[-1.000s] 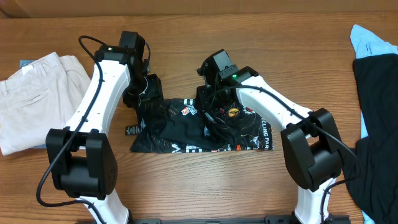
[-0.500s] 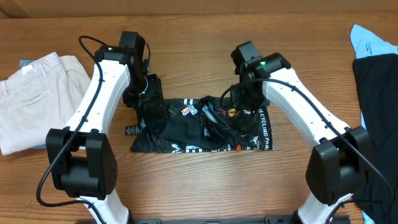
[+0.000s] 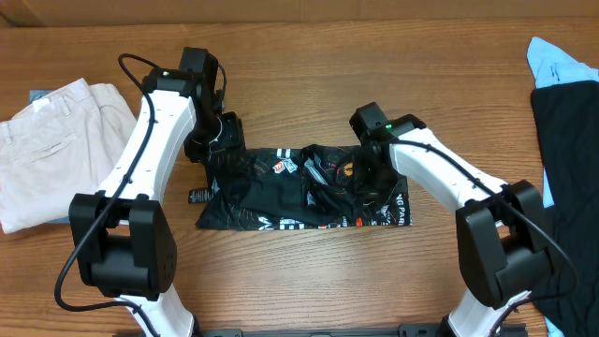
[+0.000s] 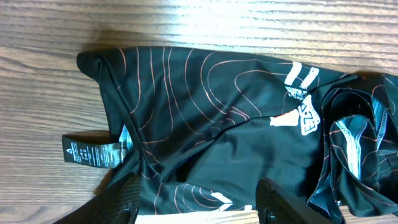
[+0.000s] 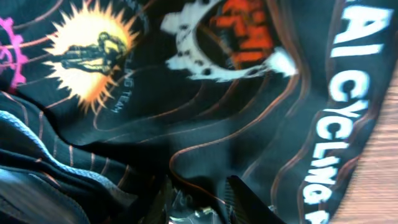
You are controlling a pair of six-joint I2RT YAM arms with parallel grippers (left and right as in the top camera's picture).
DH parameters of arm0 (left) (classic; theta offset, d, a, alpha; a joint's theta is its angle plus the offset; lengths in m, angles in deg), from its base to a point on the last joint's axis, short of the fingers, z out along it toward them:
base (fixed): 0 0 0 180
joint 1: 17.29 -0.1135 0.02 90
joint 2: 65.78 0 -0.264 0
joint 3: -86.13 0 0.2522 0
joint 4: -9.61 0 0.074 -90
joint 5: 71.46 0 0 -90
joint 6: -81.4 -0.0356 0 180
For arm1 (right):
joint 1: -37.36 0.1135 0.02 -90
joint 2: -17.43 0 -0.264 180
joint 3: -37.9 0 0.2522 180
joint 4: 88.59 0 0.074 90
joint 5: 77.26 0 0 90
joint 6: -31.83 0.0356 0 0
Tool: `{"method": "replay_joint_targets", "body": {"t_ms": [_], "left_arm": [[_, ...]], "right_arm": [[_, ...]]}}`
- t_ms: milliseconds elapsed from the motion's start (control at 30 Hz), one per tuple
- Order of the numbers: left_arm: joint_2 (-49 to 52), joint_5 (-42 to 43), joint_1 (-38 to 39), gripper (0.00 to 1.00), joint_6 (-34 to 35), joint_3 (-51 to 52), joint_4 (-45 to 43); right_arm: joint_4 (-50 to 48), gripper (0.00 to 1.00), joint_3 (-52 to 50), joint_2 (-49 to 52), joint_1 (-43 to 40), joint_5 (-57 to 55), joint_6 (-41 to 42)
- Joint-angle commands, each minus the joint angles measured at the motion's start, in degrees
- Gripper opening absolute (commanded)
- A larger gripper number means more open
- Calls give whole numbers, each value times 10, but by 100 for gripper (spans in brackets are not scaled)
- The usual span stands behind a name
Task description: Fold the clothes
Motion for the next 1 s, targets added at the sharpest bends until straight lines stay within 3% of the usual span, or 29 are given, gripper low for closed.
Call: {"method": "replay_joint_targets", "body": {"t_ms": [0, 267, 700, 900, 967], "left_arm": [[-1, -4, 1, 63, -11, -6, 4], [-1, -4, 1, 63, -11, -6, 4], [-1, -4, 1, 63, -11, -6, 7], [-1, -4, 1, 63, -11, -6, 8], [-1, -4, 1, 63, -11, -6, 8]], "right_arm": [[-17, 32, -15, -7, 5, 76, -26], [-81, 32, -18, -7, 56, 247, -107], [-154, 34, 3, -7, 58, 222, -91], [-156, 49, 7, -7, 58, 148, -81], [-165, 49, 6, -7, 59, 150, -81]]}}
